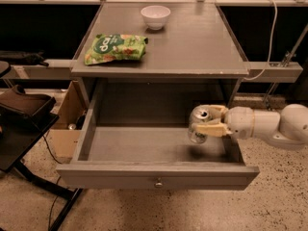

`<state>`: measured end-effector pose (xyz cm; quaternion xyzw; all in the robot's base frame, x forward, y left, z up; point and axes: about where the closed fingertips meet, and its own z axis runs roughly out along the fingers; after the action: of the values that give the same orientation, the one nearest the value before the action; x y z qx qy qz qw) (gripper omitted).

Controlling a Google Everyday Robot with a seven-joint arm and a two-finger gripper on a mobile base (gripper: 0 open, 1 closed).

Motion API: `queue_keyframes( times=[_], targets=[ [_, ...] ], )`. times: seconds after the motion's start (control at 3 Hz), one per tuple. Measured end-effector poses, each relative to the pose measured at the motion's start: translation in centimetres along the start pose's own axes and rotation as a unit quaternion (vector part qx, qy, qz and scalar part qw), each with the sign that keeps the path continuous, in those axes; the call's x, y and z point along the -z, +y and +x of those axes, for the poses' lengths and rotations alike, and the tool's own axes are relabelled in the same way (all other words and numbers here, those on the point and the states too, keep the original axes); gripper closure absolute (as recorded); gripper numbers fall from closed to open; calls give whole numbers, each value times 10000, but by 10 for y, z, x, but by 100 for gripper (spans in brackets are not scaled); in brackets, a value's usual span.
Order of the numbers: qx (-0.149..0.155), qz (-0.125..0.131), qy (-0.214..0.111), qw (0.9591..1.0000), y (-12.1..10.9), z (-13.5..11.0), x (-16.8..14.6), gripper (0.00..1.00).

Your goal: Place 7up can into top drawer

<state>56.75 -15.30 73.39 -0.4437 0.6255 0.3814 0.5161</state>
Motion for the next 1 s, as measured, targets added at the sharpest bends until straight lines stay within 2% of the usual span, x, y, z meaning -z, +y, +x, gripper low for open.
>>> queue_keyframes(
  times=[0.33, 1.0],
  targets=[
    [256, -231, -329, 9989, 1, 32, -25, 100],
    [296, -265, -386, 9985, 2, 41, -29, 52]
  ],
)
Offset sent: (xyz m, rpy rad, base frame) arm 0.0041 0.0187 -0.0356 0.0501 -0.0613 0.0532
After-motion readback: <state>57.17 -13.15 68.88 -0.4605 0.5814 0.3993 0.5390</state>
